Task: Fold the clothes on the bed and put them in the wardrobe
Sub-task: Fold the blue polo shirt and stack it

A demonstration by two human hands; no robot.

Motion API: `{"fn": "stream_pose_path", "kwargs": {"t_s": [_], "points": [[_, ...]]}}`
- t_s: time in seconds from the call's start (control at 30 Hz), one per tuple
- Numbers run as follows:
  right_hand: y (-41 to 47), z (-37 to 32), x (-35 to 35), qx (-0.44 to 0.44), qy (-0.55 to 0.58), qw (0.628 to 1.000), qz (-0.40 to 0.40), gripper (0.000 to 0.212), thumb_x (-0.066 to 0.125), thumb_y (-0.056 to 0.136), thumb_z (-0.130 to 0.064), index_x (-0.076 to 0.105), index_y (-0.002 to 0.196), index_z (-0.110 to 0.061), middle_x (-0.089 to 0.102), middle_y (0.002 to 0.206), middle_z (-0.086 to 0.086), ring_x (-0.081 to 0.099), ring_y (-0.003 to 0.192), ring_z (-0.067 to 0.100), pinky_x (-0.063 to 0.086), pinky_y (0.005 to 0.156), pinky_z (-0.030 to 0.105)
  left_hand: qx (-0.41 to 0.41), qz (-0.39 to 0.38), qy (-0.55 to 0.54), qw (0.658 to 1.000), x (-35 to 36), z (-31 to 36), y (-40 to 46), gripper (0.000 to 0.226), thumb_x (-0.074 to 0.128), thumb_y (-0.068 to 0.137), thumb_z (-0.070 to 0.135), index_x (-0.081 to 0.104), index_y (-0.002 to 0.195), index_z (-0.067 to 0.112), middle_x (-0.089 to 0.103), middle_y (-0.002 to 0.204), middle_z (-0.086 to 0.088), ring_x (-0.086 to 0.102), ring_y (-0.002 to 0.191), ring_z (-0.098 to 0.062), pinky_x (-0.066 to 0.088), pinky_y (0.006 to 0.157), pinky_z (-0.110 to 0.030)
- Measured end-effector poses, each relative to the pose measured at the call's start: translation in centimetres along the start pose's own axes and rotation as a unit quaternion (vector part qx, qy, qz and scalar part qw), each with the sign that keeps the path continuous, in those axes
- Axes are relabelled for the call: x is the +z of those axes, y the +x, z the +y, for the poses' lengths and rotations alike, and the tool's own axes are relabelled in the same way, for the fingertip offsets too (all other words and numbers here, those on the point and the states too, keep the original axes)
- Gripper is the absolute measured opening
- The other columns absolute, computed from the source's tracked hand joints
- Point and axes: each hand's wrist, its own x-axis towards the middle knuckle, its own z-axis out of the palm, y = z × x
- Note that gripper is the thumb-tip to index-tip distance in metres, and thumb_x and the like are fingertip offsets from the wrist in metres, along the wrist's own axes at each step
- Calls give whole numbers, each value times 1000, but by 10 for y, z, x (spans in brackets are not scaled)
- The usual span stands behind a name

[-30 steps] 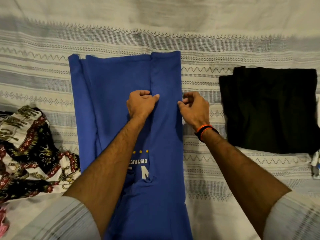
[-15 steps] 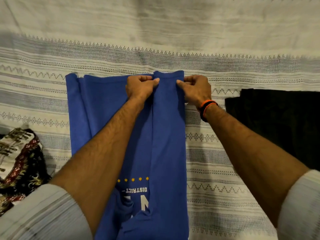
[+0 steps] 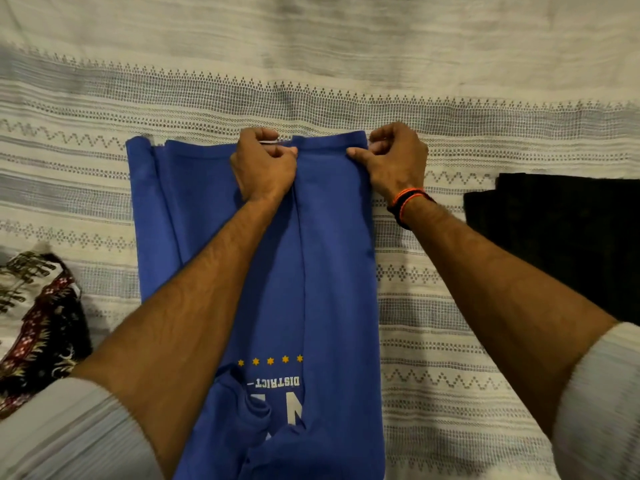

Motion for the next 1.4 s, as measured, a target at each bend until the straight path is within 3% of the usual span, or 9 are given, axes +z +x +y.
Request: {"fn": "stream_pose_path", "kwargs": {"t_s": [0.13, 0.23, 0.33, 0.5, 0.67, 0.8, 1.07, 1.27, 1.4], "points": [[-23, 12, 7, -280, -135, 948, 70, 32, 65, 89, -21, 62, 115, -4, 59, 118, 15, 58, 105, 29, 51, 87, 39, 270, -4, 78, 960, 0, -11, -17, 22, 67, 81, 12, 65, 103, 10, 67, 101, -5, 62, 91, -21, 44, 85, -20], [-34, 35, 14, -355, -242, 903, -32, 52, 43, 99, -36, 51, 138, -1, 48, 145, 18, 46, 132, 34, 37, 110, 44, 341, -98, 173, 919, 4, -32, -26, 35, 62, 88, 19, 65, 121, 6, 61, 131, -10, 55, 121, -28, 38, 104, -29], [-38, 47, 9, -321, -309, 889, -107, 67, 28, 101, -46, 25, 153, -3, 19, 162, 14, 19, 150, 28, 13, 122, 42, 322, -161, 249, 899, 3, -44, -32, 53, 60, 93, 28, 49, 142, 9, 39, 154, -5, 39, 139, -27, 35, 111, -46], [-42, 28, -6, -252, -310, 903, -158, 75, 41, 101, -41, 9, 155, -1, 0, 164, 17, 3, 152, 28, 4, 123, 41, 285, -223, 273, 891, -14, -27, -34, 64, 65, 91, 23, 40, 148, 7, 26, 160, -4, 28, 145, -26, 27, 117, -44], [-81, 11, -29, -226, -248, 927, -166, 68, 58, 95, -24, 27, 151, -1, 24, 159, 20, 24, 147, 33, 22, 120, 38, 227, -217, 243, 918, -46, -23, -66, 58, 68, 88, 19, 48, 141, 5, 38, 155, -8, 39, 139, -28, 31, 113, -35], [-131, 14, -40, -196, -219, 935, -197, 58, 61, 92, -20, 40, 143, -3, 46, 143, 18, 43, 131, 34, 34, 110, 38, 177, -210, 231, 933, -68, -37, -110, 42, 68, 86, 22, 60, 123, 6, 64, 126, -12, 58, 117, -31, 45, 97, -38], [-245, 40, -59, -158, -180, 942, -237, 50, 62, 93, -20, 46, 139, -5, 50, 140, 14, 48, 128, 31, 39, 108, 38, 78, -186, 194, 960, -119, -84, -223, 43, 72, 86, 20, 61, 127, 10, 65, 126, -8, 60, 118, -24, 45, 102, -32], [-335, 60, -63, -154, -143, 946, -247, 38, 65, 89, -17, 57, 125, -6, 60, 124, 12, 58, 114, 29, 46, 99, 40, 19, -116, 155, 981, -175, -118, -307, 34, 73, 83, 10, 66, 115, 7, 70, 112, -6, 63, 101, -15, 37, 80, -9], [-386, 66, -49, -127, -88, 957, -245, 22, 67, 86, -14, 64, 108, -11, 69, 101, 4, 64, 91, 21, 53, 87, 39, -34, -64, 173, 982, -202, -156, -343, 32, 71, 82, 5, 65, 113, 6, 64, 114, -14, 61, 106, -29, 43, 89, -26]]}}
